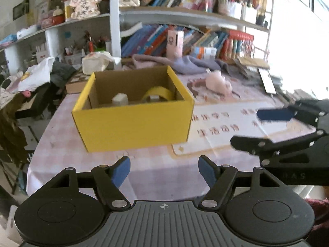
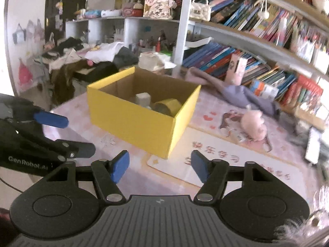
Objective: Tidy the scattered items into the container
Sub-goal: 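Withdraw both open tools from the box toward the pink plush pig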
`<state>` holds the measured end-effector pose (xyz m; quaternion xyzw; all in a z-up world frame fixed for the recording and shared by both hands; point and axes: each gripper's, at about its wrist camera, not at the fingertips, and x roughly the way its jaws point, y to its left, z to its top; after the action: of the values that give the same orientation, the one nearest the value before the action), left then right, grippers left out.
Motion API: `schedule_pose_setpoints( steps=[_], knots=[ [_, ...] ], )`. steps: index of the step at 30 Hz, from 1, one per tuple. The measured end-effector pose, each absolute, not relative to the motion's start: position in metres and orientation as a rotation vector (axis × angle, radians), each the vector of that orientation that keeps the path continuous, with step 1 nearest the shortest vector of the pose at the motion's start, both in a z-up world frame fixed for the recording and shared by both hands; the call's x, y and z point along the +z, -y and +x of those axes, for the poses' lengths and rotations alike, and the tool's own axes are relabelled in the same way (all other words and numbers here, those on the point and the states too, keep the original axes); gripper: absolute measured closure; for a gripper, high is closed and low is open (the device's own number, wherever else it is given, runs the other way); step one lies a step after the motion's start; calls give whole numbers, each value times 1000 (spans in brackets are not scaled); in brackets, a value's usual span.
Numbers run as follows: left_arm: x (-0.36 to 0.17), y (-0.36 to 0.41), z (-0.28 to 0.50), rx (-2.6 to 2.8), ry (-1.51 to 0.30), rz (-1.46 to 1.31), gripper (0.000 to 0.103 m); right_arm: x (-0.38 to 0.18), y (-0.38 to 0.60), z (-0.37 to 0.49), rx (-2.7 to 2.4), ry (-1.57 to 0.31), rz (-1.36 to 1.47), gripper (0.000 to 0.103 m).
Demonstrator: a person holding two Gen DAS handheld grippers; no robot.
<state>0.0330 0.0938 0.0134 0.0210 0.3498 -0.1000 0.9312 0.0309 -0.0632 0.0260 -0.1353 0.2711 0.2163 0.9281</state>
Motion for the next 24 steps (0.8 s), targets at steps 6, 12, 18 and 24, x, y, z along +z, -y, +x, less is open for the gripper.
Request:
schedule_pose_setpoints(
  steps=[6,12,18,24],
  knots=[
    [7,-80,23,-237,-749,70,23,25,77,18,410,-580,-225,34],
    [8,-81,16,-239,-737,49,14,27,85,10,379,-595,-208,29],
    [5,-74,18,-263,-750,63,13,25,92,7,338,-618,-196,25],
    [3,-68,26,-296,-755,65,12,24,97,7,308,-633,-199,25]
  ],
)
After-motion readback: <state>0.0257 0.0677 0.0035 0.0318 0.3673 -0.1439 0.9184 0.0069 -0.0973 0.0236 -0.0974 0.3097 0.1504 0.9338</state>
